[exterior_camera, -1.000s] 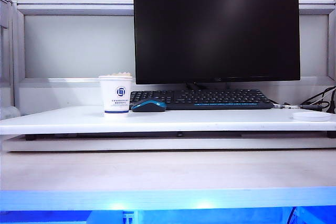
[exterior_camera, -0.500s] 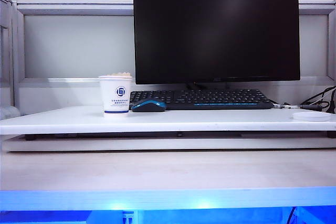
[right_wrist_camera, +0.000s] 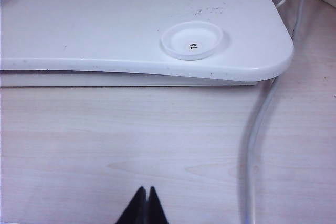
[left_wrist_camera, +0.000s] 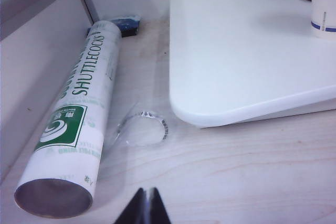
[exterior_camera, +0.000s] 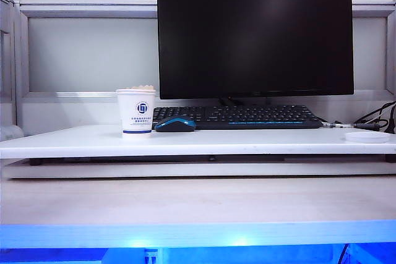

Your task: Pick up the badminton from the table and put it into the white paper cup.

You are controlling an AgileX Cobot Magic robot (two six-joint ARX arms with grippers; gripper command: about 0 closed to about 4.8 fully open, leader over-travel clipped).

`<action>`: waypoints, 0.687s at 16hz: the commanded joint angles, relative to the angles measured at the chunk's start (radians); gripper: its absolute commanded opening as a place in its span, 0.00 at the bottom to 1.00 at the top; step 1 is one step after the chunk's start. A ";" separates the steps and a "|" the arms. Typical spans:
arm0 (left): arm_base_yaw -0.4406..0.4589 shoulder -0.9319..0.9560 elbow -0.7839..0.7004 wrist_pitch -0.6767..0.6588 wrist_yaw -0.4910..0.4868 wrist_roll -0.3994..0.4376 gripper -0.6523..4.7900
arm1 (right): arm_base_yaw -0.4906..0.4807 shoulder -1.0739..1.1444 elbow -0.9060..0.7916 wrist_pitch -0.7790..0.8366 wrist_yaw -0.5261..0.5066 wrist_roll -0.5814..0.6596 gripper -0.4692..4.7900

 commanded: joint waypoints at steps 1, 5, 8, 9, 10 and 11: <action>0.001 0.000 -0.002 -0.023 0.006 -0.002 0.16 | 0.000 0.000 -0.003 -0.003 0.005 -0.003 0.07; 0.001 0.000 -0.002 -0.023 0.006 -0.002 0.16 | 0.000 0.000 -0.003 -0.003 -0.008 0.009 0.10; 0.001 0.000 -0.002 -0.023 0.006 -0.002 0.16 | 0.000 0.000 -0.003 -0.003 0.002 0.008 0.11; 0.001 0.000 -0.002 -0.023 0.006 -0.002 0.16 | 0.000 0.000 -0.003 -0.003 0.002 0.008 0.11; 0.001 0.000 -0.002 -0.023 0.006 -0.002 0.16 | 0.000 0.000 -0.003 -0.003 0.002 0.008 0.11; 0.001 0.000 -0.002 -0.023 0.006 -0.002 0.16 | 0.000 0.000 -0.003 -0.003 0.002 0.008 0.11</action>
